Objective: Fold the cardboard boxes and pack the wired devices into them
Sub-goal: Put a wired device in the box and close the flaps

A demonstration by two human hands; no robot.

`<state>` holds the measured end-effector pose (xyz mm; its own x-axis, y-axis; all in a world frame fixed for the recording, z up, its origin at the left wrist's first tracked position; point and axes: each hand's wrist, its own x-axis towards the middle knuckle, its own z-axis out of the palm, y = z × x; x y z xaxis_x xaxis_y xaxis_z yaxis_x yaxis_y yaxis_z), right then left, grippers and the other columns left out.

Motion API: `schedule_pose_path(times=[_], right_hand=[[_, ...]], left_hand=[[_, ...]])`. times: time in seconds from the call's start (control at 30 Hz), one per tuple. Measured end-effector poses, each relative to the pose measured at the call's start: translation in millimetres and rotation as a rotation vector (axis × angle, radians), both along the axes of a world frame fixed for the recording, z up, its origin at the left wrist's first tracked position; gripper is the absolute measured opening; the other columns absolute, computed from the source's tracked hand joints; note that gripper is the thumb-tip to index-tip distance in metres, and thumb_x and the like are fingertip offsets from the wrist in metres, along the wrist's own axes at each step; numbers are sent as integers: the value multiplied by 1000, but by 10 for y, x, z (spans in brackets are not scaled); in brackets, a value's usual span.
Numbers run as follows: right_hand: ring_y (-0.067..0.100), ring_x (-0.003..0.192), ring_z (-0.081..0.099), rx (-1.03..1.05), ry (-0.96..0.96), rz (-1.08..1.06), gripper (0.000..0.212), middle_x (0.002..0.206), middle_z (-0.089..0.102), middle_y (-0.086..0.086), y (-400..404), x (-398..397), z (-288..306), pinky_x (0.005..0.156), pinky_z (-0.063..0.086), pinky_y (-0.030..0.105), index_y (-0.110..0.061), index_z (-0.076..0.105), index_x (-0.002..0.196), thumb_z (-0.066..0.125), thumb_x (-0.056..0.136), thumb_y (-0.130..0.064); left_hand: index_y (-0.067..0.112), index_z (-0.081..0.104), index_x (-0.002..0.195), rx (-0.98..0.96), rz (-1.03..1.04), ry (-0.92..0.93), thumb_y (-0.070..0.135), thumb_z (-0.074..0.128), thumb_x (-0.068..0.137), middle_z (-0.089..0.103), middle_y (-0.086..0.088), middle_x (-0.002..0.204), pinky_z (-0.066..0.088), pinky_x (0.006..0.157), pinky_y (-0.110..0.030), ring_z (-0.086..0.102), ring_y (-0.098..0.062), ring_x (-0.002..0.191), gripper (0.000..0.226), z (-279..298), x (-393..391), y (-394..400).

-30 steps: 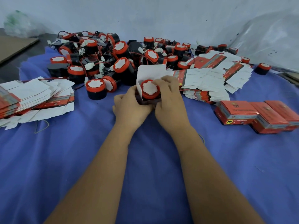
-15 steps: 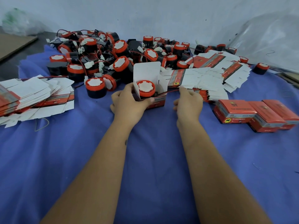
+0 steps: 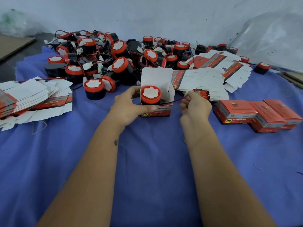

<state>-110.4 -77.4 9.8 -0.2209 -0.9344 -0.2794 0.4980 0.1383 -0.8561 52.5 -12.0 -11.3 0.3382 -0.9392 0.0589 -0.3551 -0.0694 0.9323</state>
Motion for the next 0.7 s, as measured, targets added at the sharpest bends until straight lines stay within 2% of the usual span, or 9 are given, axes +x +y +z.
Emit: schedule_pose_path(times=[0.07, 0.13, 0.27, 0.4, 0.47, 0.57, 0.63, 0.7], right_hand=[[8, 41, 36, -18, -14, 4, 6, 65, 57, 5, 20, -22, 24, 37, 27, 19, -2, 57, 98, 57, 92, 0], [9, 42, 33, -67, -16, 5, 8, 68, 60, 8, 51, -20, 67, 37, 25, 20, -3, 56, 95, 58, 90, 1], [7, 42, 41, -255, -188, 133, 24, 73, 61, 12, 111, 24, 183, 39, 30, 18, -9, 50, 105, 62, 89, 4], [7, 49, 48, -392, -273, 356, 45, 81, 60, 10, 171, 64, 234, 48, 42, 16, -7, 46, 128, 61, 88, 8], [7, 53, 52, -450, -224, 360, 38, 77, 57, 6, 155, 41, 227, 53, 46, 16, -4, 50, 123, 59, 88, 10], [11, 63, 59, -550, -32, 333, 16, 78, 59, 4, 134, 3, 203, 63, 50, 19, -5, 62, 100, 55, 93, 8], [16, 72, 66, -608, 80, 304, 17, 81, 64, 7, 135, -5, 194, 70, 53, 23, -6, 63, 89, 55, 93, 8], [16, 76, 68, -658, 233, 280, 22, 86, 66, 14, 146, 3, 201, 75, 55, 25, -7, 65, 83, 55, 90, 12]], left_hand=[[35, 55, 129, -19, -5, 14, 37, 90, 67, 59, 11, 131, 37, 114, -46, 39, -19, 137, 71, -22, 21, -15], [32, 54, 132, -15, 11, 18, 34, 89, 70, 59, 10, 131, 38, 112, -47, 39, -21, 137, 71, -28, 26, -18], [32, 53, 133, -13, 25, 21, 36, 88, 71, 59, 11, 130, 39, 112, -48, 38, -21, 137, 71, -12, 5, -5], [32, 56, 131, -20, 15, -1, 36, 88, 70, 61, 13, 126, 39, 112, -47, 41, -22, 134, 69, 18, -4, 18], [30, 57, 130, -23, -21, -13, 33, 89, 69, 62, 14, 126, 40, 111, -44, 47, -15, 130, 69, 38, 2, 33], [33, 59, 126, 4, -146, -18, 37, 88, 60, 64, 16, 124, 44, 107, -37, 56, -5, 116, 73, 104, 0, 78], [39, 58, 119, 18, -204, -26, 44, 85, 54, 65, 17, 121, 49, 101, -33, 59, -6, 112, 71, 129, -8, 95], [42, 58, 113, 9, -213, -6, 38, 86, 60, 66, 18, 118, 49, 95, -26, 61, -1, 109, 60, 124, -12, 93]])
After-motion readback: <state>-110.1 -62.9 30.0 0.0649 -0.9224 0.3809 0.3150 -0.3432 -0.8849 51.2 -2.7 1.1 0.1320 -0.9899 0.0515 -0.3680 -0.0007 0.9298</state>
